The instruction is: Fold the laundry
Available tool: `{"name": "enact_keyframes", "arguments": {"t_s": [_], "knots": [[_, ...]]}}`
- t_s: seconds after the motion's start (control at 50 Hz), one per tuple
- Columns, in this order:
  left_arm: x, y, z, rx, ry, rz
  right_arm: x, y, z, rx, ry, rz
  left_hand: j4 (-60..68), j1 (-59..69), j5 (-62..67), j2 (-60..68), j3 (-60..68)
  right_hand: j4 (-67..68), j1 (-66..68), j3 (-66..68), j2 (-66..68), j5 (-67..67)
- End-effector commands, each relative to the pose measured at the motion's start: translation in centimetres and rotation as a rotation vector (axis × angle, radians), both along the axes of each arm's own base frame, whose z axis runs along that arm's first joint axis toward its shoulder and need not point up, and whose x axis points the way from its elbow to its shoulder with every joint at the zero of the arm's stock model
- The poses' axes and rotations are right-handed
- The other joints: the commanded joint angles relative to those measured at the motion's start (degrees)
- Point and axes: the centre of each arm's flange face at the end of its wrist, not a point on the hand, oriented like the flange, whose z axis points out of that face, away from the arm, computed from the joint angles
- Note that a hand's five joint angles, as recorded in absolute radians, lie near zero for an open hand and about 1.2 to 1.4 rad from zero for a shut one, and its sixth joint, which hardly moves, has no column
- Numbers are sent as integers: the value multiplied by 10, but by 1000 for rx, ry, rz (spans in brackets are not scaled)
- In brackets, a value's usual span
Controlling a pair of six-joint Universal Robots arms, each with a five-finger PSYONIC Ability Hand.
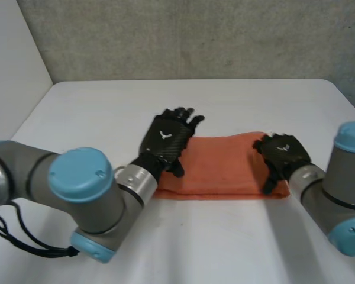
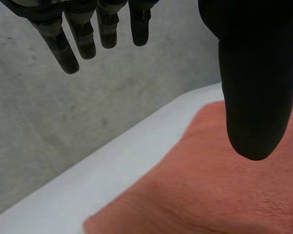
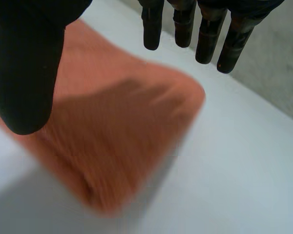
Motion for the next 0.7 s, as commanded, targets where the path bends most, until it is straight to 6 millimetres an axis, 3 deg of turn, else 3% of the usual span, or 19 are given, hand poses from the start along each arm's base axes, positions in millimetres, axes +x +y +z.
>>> {"name": "enact_keyframes", "arguments": {"t_s": [0.02,0.04,0.08,0.2,0.26,0.28,0.3,0.32,0.36,0.4,0.42,0.46,0.48,0.52,0.56,0.64,0.66,0.68,0.7], "knots": [[-1,3,-8,19,-15,-3,-34,-13,-28,3,124,-47,3,-4,-16,6,5,259,271,270,265,251],[-1,3,-8,19,-15,-2,-34,-13,-29,3,124,-47,3,-4,-16,6,5,260,272,272,266,252],[7,1,-2,16,-12,23,-37,-22,-33,-3,138,-43,3,-4,-16,6,5,652,664,663,658,644],[31,-7,11,6,-4,120,-29,-37,-21,-63,124,-25,3,-4,-16,6,5,667,679,678,673,659],[52,-14,19,0,-2,198,-22,-47,-4,-124,97,-23,3,-4,-16,6,5,667,679,678,673,659],[59,-15,24,-4,5,223,-9,-47,7,-161,78,5,3,-4,-16,6,5,667,679,678,673,659],[66,-17,26,-4,10,246,16,-39,17,-192,46,66,3,-4,-16,6,5,667,679,678,673,659],[66,-17,26,-4,10,246,16,-39,17,-193,46,67,3,-4,-16,6,5,667,679,678,673,659],[72,-19,27,-3,9,271,67,-14,36,-244,-30,203,3,-4,-16,6,5,667,679,678,673,659],[83,-22,28,3,4,306,88,0,37,-247,-56,271,3,-4,-16,6,5,667,679,678,673,659],[83,-22,28,3,4,306,88,0,37,-247,-57,271,3,-4,-16,6,5,667,679,678,673,659],[89,-20,28,11,0,318,124,28,20,-218,-73,405,3,-4,-16,6,5,667,679,678,673,659],[89,-20,28,11,0,318,125,28,20,-217,-73,405,3,-4,-16,6,5,667,679,678,673,659],[90,-20,27,22,-6,320,154,64,-1,-173,-72,551,3,-4,-16,6,5,667,679,678,673,659],[90,-19,27,26,-8,318,161,77,-13,-142,-60,596,3,-4,-16,6,5,667,679,678,673,659],[87,-18,29,22,-3,307,162,81,-26,-94,-44,597,3,-4,-16,6,5,667,679,678,673,659],[85,-19,28,21,-5,303,160,79,-23,-93,-45,576,3,-4,-16,6,5,614,626,625,620,606],[82,-19,28,16,-9,295,158,75,-14,-104,-55,544,4,-3,-16,6,6,372,384,383,378,364],[82,-19,28,16,-9,295,158,75,-14,-104,-55,544,4,-3,-16,6,6,370,381,381,376,362]]}}
